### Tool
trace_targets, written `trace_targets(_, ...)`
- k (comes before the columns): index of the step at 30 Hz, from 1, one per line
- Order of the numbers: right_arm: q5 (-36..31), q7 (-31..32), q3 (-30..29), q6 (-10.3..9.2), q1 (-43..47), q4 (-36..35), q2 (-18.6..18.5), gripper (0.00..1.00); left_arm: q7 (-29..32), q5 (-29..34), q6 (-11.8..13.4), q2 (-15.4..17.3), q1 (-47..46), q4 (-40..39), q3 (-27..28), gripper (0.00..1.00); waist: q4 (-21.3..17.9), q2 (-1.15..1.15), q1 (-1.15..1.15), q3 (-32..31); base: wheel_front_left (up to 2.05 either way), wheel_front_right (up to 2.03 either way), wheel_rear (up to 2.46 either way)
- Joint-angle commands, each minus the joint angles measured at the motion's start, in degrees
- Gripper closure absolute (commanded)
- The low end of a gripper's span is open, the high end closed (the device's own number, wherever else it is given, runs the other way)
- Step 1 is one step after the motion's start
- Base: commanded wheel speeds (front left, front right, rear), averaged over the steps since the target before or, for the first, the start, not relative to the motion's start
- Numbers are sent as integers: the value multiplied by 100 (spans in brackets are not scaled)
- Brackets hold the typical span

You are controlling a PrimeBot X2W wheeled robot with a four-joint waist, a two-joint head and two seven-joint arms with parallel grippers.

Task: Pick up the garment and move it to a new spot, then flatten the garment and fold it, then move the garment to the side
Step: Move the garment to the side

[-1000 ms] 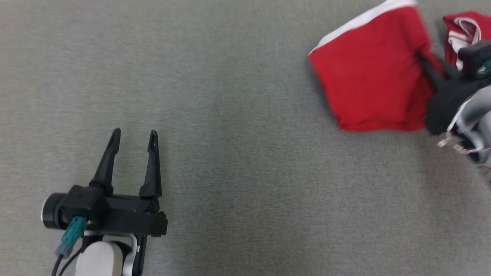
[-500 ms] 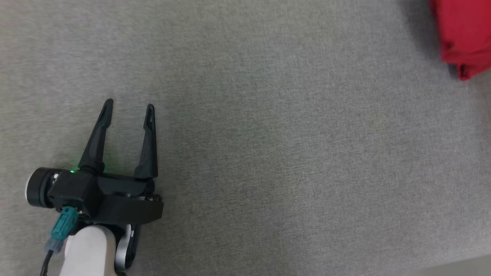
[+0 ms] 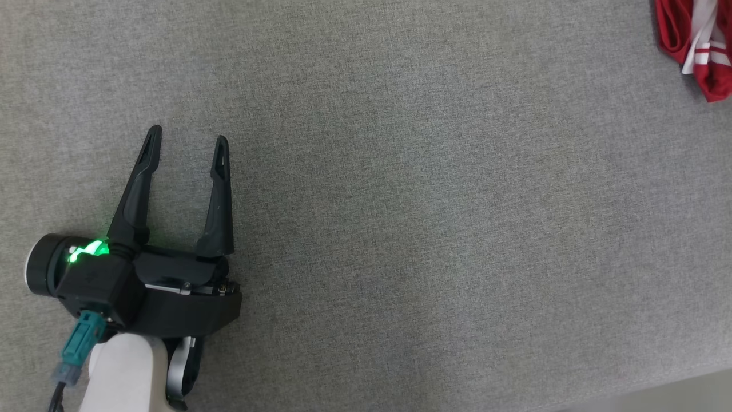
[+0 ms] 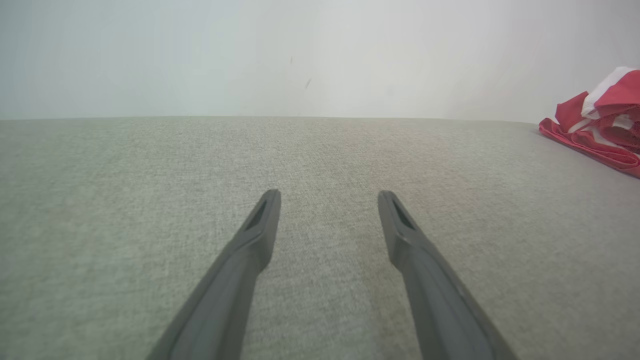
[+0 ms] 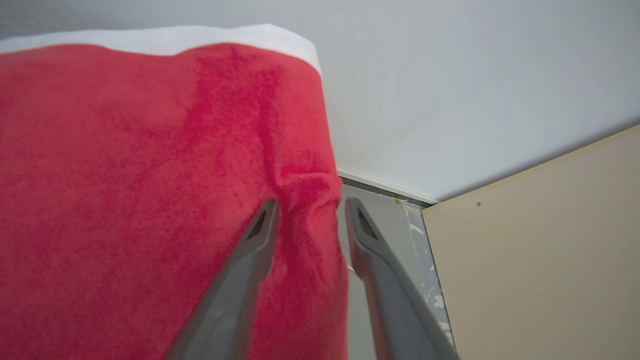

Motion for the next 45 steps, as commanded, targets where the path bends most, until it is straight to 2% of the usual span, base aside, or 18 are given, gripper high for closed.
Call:
trace_targets(1,-43,-20,7,-17,-52,38,57,0,50,-87,4,-12,10,298,11,0,7,1,1,-4,0,0,0)
trace_targets(6,-173,-281,-46,-17,-147,231,220,0,49,-124,42,-8,85,354,105,0,52,1,1,-181,0,0,0)
trace_targets(12,-225,-879,-142,-17,-10,254,527,0,41,-220,100,-35,325,400,259,0,177,1,1,-781,0,0,0)
trace_targets(17,-184,-1436,-290,-17,317,118,923,0,28,-300,187,-81,622,382,448,0,303,1,1,-1369,0,0,0)
trace_targets(22,-207,-1631,-570,-17,767,-114,1281,0,29,-346,240,-99,976,376,611,0,415,1,1,-1819,0,0,0)
trace_targets(25,-356,-1669,-1035,-17,1450,-508,1600,0,28,-377,246,-115,1253,402,707,0,564,1,1,-2214,0,0,0)
trace_targets(26,-473,-1675,-1297,-17,1852,-832,1795,0,28,-390,255,-120,1375,406,764,0,614,1,1,-2380,0,0,0)
trace_targets(28,-610,-1673,-1583,-17,2327,-1142,1977,0,29,-406,248,-125,1468,426,800,0,671,1,1,-2534,0,0,0)
trace_targets(29,-729,-1674,-1875,-17,2804,-1437,2202,0,29,-417,235,-127,1556,448,831,0,716,1,1,-2676,0,0,0)
trace_targets(32,-903,-1675,-2241,-17,3500,-1864,2570,0,29,-435,227,-129,1677,476,886,0,770,1,1,-2860,0,0,0)
trace_targets(37,-1108,-1673,-2647,-17,4490,-2429,3095,0,29,-434,227,-137,1815,530,935,0,852,1,1,-3091,0,0,0)
trace_targets(45,-1227,-1593,-2916,-17,5633,-3125,3737,0,28,-427,171,-144,1909,656,974,0,964,1,1,-3324,0,0,0)
